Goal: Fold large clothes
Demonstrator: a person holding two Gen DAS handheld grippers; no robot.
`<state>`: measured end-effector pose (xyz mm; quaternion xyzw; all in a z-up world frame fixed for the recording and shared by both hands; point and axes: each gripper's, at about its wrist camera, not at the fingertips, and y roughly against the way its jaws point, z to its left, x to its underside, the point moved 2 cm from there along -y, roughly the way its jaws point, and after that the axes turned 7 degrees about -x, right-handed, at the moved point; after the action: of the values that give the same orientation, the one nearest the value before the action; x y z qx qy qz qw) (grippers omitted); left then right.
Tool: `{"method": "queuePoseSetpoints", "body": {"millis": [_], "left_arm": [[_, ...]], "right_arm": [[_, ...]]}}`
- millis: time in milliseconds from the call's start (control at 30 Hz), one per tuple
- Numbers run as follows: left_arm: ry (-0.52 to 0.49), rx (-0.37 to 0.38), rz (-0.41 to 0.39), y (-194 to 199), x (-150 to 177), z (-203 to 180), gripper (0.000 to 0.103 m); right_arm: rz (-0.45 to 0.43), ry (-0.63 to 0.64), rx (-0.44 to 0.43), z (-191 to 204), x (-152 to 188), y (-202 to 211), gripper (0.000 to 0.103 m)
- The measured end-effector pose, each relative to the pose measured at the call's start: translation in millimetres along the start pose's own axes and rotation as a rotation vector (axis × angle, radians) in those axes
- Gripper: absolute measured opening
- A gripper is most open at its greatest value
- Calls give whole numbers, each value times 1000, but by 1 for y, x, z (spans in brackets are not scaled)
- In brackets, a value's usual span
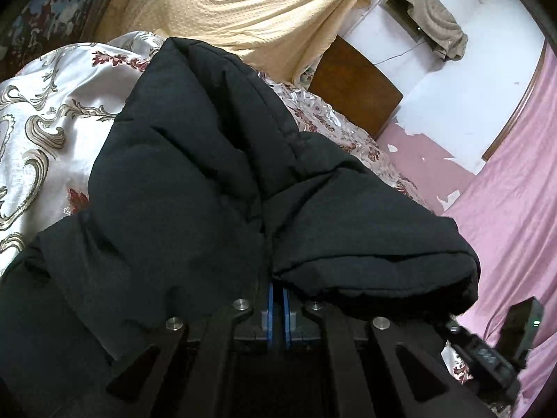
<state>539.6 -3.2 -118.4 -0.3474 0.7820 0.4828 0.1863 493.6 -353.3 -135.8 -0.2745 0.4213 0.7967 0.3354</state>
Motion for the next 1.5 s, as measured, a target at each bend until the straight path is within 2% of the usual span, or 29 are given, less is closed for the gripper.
{"method": "queuePoseSetpoints", "body": {"millis": [100, 167, 267, 367, 467, 600, 700, 767, 867, 900, 933, 1000, 1033, 1133, 1167, 1333, 1500], "left_arm": [[-12, -8, -1, 1, -1, -3, 4], [-15, -12, 1, 2, -2, -5, 4], [-26, -20, 2, 2, -4, -8, 4], [-36, -27, 4, 4, -5, -11, 4], [-58, -42, 12, 5, -7, -15, 5], [-102, -73, 50, 8, -17, -25, 6], [-115, -108, 56, 24, -26, -19, 6], [-125, -116, 30, 39, -32, -17, 8], [-191, -91, -66, 57, -45, -30, 21], [-226, -76, -87, 58, -50, -39, 32], [-267, -50, -103, 56, -55, -52, 39], [-319, 17, -77, 44, -60, -72, 41], [-337, 24, -43, 32, -62, -78, 41], [-386, -47, 101, -15, -64, -85, 41], [-405, -63, 115, -23, -62, -84, 41], [-467, -72, 100, -44, -47, -72, 41], [-481, -91, 53, -67, -42, -70, 41]], "right_arm": [[-20, 58, 50, 14, -3, 29, 7], [-42, 142, 102, 31, -9, 50, 7], [-91, 241, 149, 57, -36, 64, 7], [-71, 256, 90, 76, -74, 48, 7], [42, 228, 28, 75, -92, -2, 7], [170, 218, 61, 56, -71, -45, 8], [176, 194, 45, 43, -48, -53, 7], [172, 184, 30, 38, -44, -55, 7], [172, 188, 26, 38, -40, -59, 7], [175, 195, 30, 38, -39, -63, 7], [176, 198, 31, 38, -39, -64, 7], [178, 198, 28, 38, -40, -67, 7], [178, 201, 21, 37, -40, -68, 7], [186, 223, -12, 33, -40, -69, 7], [192, 237, -25, 31, -40, -69, 7], [238, 311, -98, 21, -42, -86, 7], [234, 294, -42, 15, -38, -114, 2]]}}
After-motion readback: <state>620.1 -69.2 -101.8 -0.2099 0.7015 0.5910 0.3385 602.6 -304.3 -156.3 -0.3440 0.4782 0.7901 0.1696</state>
